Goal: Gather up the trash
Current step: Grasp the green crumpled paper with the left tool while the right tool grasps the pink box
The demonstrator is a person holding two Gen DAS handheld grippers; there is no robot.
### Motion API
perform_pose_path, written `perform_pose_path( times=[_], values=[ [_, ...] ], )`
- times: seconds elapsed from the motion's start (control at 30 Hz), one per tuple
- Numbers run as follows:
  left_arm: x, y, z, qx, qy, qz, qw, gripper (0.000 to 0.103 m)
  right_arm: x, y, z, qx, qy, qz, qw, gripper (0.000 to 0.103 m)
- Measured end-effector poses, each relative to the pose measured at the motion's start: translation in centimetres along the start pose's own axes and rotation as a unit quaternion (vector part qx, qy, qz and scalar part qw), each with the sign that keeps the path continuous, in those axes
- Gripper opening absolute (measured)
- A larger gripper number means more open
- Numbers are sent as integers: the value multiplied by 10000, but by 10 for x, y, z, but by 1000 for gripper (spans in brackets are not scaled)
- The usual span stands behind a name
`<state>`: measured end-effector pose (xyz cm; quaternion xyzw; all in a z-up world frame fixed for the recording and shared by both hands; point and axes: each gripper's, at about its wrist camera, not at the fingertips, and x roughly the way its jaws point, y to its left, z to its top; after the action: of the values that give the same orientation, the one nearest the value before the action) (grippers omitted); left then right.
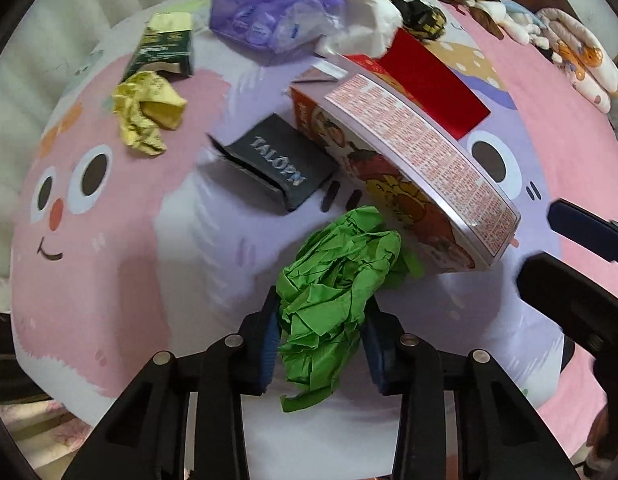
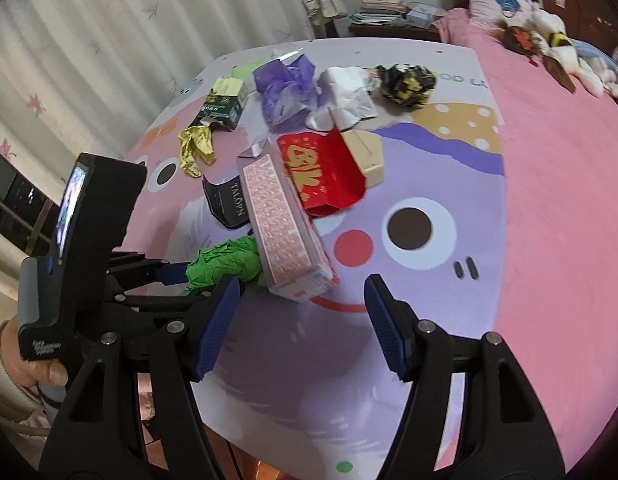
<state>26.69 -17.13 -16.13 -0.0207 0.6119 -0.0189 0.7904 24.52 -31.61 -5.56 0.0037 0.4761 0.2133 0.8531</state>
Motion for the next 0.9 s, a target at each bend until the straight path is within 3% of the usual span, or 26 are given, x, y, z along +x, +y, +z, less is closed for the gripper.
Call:
perform_pose_path(
  times=[0.4,0.47,0.57,0.7,0.9],
  values=[
    [-45,49,-12,-684,-307,154,9971,36,51,19,23,-362,329,-208,9986,62],
    [-52,59,-15,-766,-328,171,9964,36,59,23,24,-414,393,-250,9981,59],
    [-61,70,-21,-824,-383,201,9957,36,68,27,25,-466,509,-366,9969,42],
    [-77,83,-31,-816,-461,243,9953,36,64,35,25,-467,480,-272,9974,40],
    [-101,100,-41,-736,-601,198,9953,36,31,59,27,-388,96,-82,9992,38]
  ],
)
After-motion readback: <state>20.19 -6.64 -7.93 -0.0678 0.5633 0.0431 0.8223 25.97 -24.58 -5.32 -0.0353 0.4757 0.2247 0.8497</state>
